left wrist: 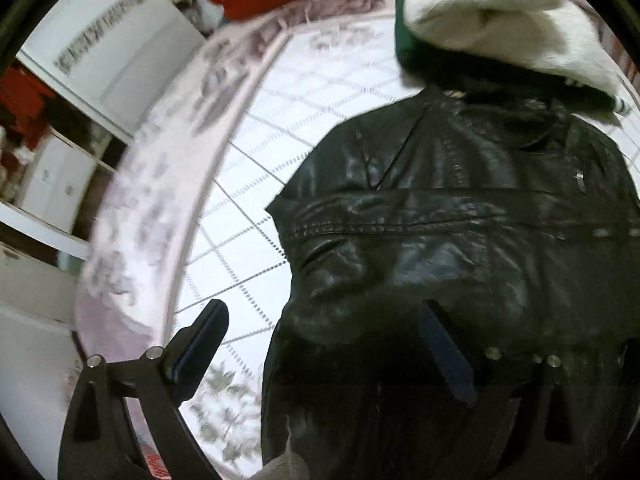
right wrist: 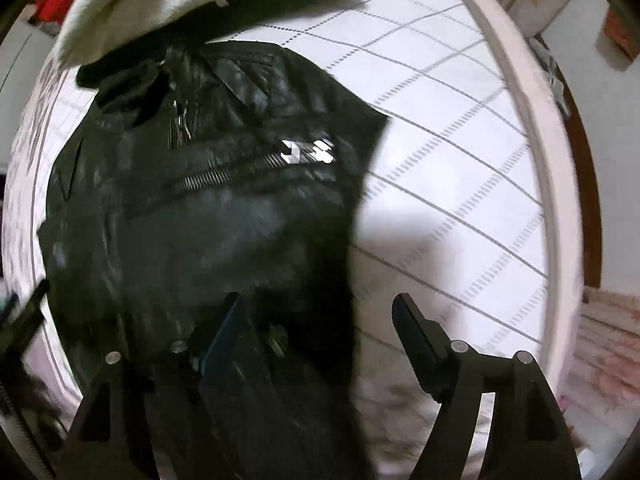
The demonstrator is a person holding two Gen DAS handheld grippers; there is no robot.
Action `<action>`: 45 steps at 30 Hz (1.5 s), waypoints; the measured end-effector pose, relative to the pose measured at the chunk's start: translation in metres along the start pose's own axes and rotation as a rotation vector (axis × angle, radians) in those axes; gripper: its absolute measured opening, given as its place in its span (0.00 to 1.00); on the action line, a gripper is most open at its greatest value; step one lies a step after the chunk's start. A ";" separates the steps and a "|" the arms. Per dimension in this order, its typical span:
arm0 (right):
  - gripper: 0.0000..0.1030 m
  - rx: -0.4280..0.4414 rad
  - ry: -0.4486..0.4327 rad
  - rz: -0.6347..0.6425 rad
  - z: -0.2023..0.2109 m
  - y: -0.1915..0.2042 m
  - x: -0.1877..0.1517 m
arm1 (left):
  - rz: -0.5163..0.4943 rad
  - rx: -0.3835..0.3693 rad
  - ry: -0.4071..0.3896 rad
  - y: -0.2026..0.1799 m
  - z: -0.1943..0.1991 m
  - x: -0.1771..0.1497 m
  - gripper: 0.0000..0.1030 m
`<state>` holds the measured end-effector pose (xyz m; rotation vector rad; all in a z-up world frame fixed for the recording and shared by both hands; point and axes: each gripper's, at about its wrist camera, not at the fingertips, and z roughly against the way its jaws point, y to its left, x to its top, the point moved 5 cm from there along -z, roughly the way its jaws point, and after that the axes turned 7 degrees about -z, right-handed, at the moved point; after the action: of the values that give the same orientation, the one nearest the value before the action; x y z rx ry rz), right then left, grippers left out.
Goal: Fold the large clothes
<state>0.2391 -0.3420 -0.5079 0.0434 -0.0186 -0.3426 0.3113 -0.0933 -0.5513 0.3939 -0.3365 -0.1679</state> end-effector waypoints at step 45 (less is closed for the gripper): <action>0.75 -0.064 0.128 0.152 -0.044 -0.234 0.007 | -0.248 0.477 0.178 -0.287 0.042 -0.109 0.96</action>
<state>0.1687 -0.5631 -0.5629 0.0002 0.1148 -0.1875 0.1673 -0.3443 -0.6614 0.9179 -0.1476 -0.2943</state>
